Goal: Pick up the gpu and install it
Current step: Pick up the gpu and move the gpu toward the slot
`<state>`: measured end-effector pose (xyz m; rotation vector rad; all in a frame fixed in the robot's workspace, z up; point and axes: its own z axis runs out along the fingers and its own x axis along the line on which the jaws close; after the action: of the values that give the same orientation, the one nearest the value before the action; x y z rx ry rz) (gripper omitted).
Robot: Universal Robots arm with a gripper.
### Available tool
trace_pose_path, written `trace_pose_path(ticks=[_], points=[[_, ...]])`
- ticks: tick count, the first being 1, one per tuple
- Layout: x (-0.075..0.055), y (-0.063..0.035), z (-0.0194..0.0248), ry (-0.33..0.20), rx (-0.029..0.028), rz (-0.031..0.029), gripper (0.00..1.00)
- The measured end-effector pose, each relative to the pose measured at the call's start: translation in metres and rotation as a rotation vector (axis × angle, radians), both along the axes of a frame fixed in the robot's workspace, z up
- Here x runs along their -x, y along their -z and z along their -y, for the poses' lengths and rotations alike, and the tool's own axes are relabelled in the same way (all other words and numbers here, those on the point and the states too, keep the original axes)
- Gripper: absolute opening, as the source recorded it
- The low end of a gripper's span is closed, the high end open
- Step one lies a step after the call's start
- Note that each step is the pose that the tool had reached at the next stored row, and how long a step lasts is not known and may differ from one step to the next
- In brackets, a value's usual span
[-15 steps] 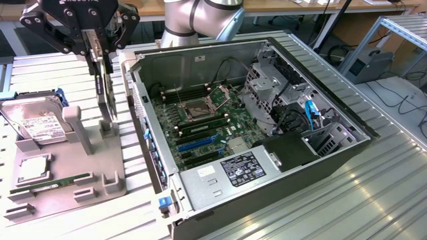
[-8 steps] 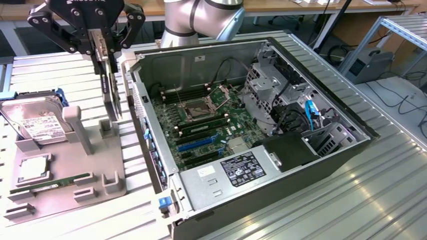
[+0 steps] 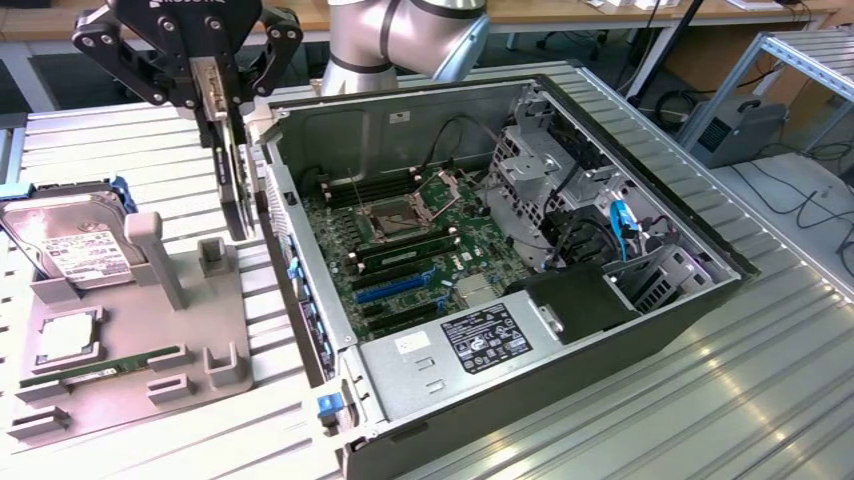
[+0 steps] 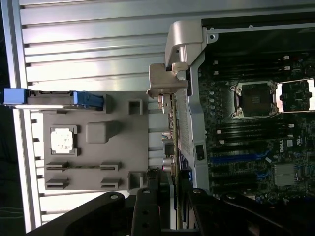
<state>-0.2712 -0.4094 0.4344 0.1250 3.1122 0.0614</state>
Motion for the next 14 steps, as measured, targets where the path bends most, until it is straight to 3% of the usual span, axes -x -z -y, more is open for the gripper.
trace_pose_path(ticks=[14], points=[[-0.012, 0.0, 0.0, 0.0, 0.0021, 0.0, 0.27]])
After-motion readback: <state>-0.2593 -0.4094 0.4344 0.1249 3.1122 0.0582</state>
